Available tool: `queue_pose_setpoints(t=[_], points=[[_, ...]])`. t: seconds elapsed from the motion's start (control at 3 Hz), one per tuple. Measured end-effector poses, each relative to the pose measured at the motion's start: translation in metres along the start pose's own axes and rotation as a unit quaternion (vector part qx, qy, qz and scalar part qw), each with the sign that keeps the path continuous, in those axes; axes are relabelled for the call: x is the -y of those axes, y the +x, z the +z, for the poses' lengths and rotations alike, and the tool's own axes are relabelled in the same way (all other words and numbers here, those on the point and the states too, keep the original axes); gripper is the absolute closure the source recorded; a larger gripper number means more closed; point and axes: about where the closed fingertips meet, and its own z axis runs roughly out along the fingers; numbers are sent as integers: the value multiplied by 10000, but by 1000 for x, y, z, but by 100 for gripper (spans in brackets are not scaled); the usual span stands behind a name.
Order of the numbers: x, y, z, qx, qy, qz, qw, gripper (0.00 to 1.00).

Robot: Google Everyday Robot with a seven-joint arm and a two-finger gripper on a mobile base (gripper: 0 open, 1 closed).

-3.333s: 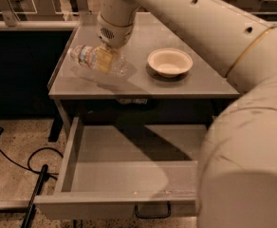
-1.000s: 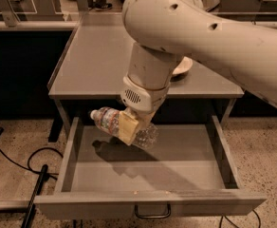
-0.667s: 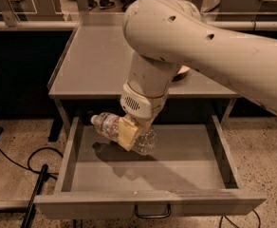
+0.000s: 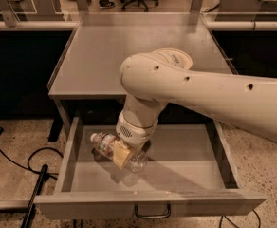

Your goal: Place water bottle into top drawer

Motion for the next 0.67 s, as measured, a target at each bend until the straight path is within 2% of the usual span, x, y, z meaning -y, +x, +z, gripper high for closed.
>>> queue_pose_setpoints(t=[0.33, 0.67], points=[[1, -2, 5, 9, -6, -1, 10000, 100], [6, 2, 19, 70, -100, 206, 9997, 100]])
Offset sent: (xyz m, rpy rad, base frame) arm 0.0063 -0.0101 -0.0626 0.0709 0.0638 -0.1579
